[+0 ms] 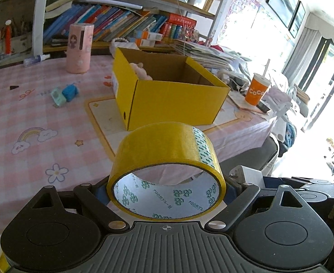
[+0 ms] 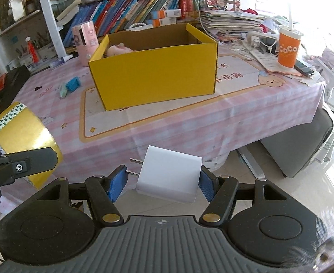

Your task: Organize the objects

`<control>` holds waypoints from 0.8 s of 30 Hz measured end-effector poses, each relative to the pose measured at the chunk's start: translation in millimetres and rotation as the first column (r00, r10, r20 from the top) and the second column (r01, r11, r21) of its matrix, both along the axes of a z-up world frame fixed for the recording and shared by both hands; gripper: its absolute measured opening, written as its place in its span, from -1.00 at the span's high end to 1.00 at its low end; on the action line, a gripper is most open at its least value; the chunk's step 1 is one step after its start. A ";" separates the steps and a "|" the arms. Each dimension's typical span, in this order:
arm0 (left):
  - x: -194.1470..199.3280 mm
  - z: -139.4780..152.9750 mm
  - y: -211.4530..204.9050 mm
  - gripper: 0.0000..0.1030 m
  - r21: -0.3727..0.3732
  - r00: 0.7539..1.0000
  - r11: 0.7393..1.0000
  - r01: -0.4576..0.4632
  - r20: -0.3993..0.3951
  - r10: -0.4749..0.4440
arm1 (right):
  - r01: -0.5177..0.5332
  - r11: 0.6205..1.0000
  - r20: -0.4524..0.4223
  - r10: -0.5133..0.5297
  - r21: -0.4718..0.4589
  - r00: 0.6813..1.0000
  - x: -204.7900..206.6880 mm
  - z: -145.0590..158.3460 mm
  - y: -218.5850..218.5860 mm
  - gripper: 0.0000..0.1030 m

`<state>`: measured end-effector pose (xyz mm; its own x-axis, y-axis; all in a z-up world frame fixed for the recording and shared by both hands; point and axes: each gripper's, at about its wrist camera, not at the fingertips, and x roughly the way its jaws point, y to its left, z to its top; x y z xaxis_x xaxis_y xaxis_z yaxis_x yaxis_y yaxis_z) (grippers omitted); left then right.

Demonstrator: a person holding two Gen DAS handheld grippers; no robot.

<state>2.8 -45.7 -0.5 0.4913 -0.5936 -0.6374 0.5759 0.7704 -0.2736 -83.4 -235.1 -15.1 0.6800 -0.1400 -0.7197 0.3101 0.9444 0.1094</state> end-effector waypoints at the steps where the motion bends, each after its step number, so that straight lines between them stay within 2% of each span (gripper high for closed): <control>1: 1.0 1.0 -0.5 -0.78 -0.001 1.000 1.000 -0.001 0.002 0.001 | 0.000 1.000 0.001 0.000 -0.001 1.000 1.1 0.2 -0.9 -0.24; 24: 38.6 22.0 -36.9 -0.78 -0.022 0.995 0.999 -0.029 0.093 0.031 | -0.043 0.999 0.029 0.044 -0.030 0.999 51.8 16.5 -36.5 -0.24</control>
<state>41.5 -82.6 21.5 0.5657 -0.5903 -0.5758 0.5763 0.7824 -0.2360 -31.6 -271.6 1.4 0.7069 -0.1307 -0.6951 0.2656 0.9599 0.0896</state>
